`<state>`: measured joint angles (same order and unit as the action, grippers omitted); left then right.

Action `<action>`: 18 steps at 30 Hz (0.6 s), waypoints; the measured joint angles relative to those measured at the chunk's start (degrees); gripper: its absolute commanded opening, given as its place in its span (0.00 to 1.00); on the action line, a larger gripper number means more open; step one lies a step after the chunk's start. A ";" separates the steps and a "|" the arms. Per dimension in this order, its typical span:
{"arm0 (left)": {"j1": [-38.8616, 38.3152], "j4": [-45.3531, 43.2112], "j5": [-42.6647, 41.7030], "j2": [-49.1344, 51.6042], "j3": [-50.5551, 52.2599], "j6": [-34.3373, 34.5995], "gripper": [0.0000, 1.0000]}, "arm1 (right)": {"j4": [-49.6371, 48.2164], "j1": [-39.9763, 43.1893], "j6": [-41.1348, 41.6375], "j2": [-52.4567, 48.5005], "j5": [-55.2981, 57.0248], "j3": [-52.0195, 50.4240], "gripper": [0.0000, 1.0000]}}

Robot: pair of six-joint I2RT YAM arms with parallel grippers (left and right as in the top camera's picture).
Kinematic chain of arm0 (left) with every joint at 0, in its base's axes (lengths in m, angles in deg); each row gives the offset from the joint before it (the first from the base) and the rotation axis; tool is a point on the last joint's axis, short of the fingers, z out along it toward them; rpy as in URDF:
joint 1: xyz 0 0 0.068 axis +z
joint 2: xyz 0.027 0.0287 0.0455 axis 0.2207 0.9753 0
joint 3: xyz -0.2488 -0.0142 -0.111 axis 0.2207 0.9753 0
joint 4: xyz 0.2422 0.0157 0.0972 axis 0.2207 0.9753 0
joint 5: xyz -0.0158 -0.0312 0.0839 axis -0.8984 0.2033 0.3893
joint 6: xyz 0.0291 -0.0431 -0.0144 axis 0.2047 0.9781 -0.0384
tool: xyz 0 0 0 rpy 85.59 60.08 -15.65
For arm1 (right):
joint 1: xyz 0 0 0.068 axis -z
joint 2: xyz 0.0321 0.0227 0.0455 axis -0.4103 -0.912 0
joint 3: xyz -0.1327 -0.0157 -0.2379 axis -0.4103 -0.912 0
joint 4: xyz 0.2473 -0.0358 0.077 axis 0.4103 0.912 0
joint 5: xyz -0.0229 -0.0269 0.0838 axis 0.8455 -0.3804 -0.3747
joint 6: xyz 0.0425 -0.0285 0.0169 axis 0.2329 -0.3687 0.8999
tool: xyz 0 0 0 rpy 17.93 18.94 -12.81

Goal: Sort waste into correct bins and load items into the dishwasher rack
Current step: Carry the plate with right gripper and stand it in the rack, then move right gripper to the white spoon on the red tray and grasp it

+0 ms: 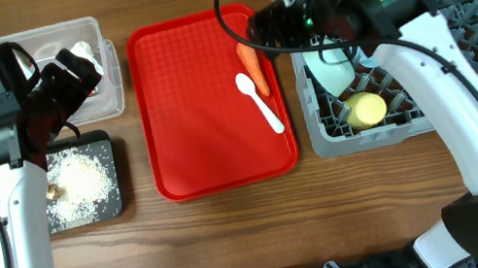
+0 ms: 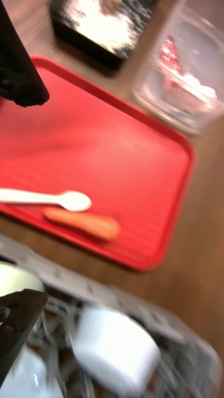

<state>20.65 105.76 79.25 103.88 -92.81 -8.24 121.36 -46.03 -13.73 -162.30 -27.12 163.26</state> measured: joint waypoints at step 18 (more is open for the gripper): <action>0.00 0.00 -0.02 0.00 0.00 0.00 1.00 | -15.39 -7.04 0.76 -5.70 0.11 -25.09 0.74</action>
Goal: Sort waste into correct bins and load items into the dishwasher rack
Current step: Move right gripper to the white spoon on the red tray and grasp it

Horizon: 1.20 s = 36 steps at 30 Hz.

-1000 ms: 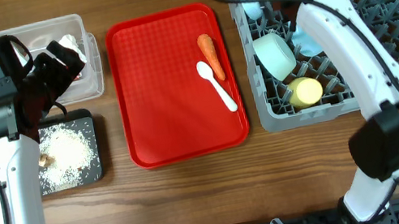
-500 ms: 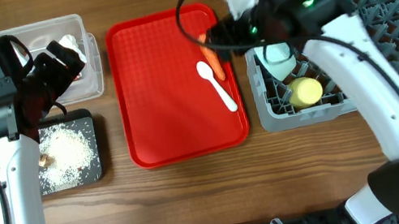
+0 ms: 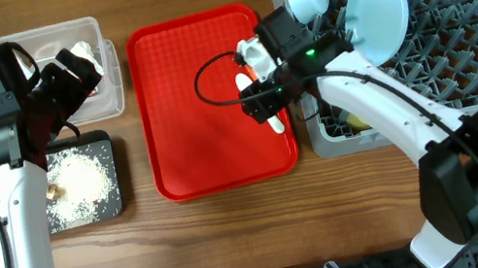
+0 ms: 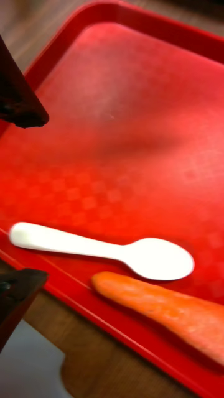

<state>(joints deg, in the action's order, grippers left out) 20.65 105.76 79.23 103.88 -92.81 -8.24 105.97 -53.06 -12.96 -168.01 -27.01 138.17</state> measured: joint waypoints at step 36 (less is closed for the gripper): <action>0.00 0.00 0.00 0.00 0.00 0.00 1.00 | -9.05 -2.99 -1.05 -10.82 11.17 -0.20 0.51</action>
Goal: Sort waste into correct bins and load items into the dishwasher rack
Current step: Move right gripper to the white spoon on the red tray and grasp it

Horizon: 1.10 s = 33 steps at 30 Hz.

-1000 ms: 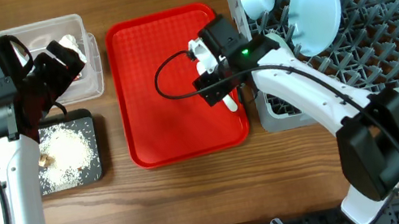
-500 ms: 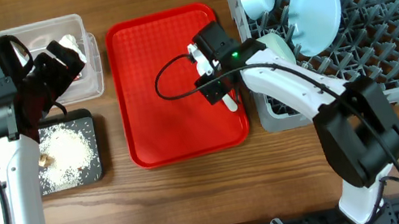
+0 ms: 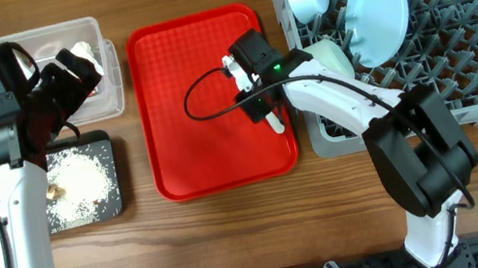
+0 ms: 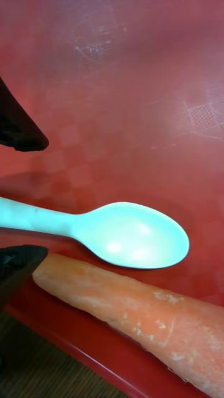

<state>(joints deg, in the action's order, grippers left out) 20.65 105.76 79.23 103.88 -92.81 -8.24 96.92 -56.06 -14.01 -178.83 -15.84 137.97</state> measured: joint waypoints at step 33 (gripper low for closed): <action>0.00 0.00 0.00 0.00 0.00 0.00 1.00 | -3.13 0.04 0.24 -3.10 -0.07 -0.50 0.04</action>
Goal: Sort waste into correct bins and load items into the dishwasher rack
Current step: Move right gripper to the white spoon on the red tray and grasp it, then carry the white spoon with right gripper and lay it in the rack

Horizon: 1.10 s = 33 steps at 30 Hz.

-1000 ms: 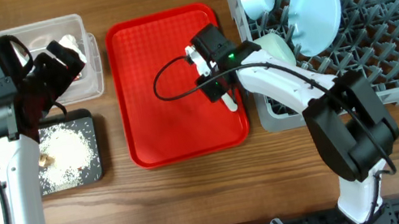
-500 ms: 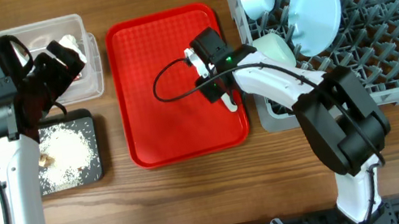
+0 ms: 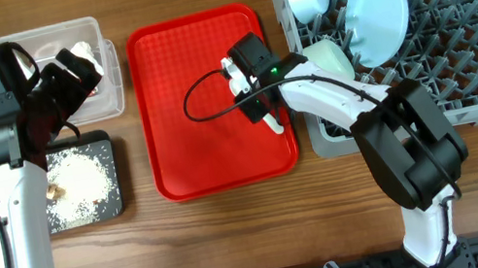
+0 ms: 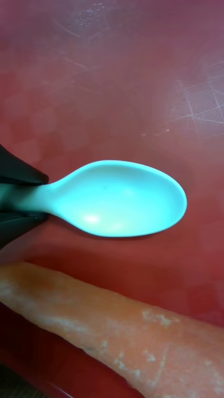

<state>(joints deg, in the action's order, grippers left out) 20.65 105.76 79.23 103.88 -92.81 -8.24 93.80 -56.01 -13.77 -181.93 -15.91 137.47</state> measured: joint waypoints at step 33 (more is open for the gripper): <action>0.00 0.00 0.00 0.00 0.00 0.00 1.00 | 22.82 30.51 24.55 42.40 7.58 6.54 0.04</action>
<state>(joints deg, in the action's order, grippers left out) 20.65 105.76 79.23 103.88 -92.81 -8.24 116.61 -25.50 10.77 -139.53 -8.32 144.01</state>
